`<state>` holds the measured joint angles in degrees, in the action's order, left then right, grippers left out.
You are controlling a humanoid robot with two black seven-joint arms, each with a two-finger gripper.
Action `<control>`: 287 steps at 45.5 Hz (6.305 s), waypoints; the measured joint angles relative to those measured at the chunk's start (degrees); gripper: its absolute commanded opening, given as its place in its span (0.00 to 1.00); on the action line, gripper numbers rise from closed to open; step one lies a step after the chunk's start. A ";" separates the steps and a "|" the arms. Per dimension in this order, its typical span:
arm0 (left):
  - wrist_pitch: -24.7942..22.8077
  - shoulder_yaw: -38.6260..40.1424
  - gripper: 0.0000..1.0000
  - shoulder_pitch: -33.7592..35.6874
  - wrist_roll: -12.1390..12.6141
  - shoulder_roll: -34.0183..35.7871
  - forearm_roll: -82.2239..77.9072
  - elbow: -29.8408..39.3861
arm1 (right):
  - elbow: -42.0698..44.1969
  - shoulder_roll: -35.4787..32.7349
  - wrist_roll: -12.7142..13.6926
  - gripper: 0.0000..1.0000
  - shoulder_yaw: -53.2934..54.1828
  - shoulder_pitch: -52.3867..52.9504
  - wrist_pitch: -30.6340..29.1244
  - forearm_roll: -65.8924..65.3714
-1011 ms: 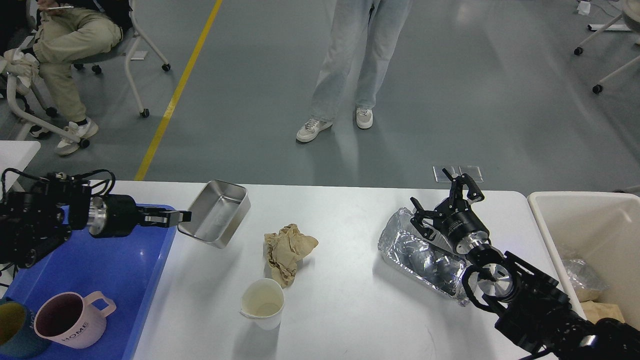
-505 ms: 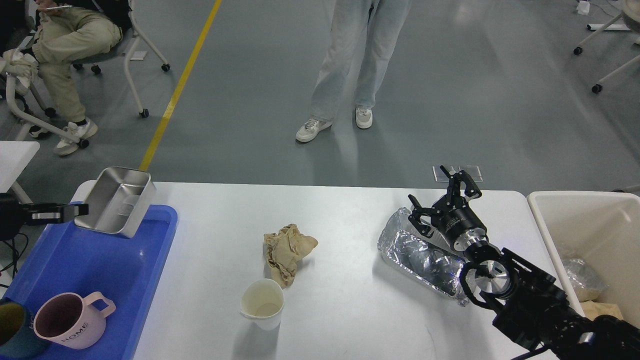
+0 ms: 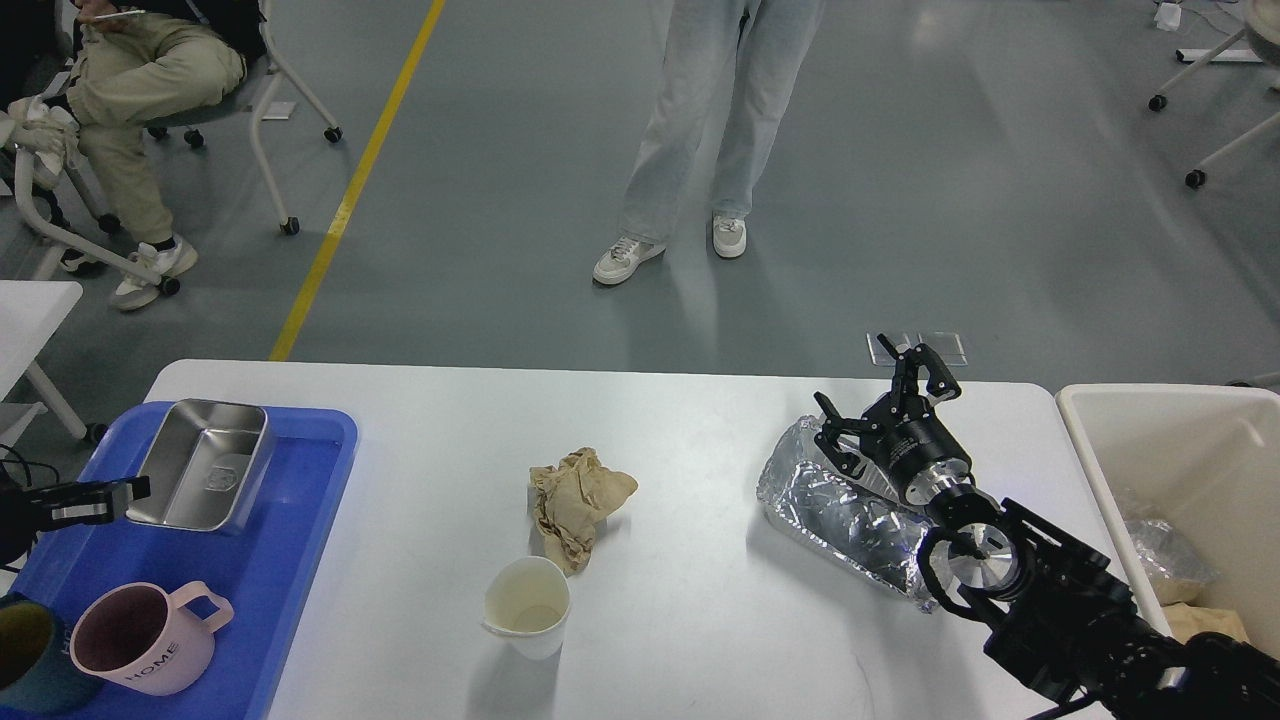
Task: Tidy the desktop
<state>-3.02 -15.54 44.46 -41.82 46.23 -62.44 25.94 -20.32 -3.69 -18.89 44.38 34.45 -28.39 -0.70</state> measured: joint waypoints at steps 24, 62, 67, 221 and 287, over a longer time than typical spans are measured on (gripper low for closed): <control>-0.10 -0.16 0.07 -0.17 -2.23 -3.78 0.14 -3.97 | 0.03 -0.24 0.00 1.00 -1.41 -0.24 0.01 0.00; -1.08 -0.53 0.09 -3.48 1.80 -15.47 1.78 -16.62 | 0.01 -0.52 0.00 1.00 -1.40 -0.37 -0.03 0.00; -1.18 -0.55 0.15 -3.86 1.83 -15.47 1.72 -16.70 | 0.08 -0.53 0.00 1.00 -1.40 -0.36 -0.03 0.00; -30.63 69.00 0.96 15.03 21.89 -24.31 48.19 -15.79 | -0.17 -2.01 0.52 1.00 -1.58 1.92 2.28 -2.32; -23.45 88.45 0.97 0.75 35.04 -33.66 68.59 -16.10 | -6.38 -17.65 -2.73 1.00 -8.10 7.33 7.12 -17.60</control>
<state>-26.47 72.92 45.22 -6.79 12.57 6.14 9.84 -26.70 -21.35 -21.62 36.28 41.78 -21.27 -18.30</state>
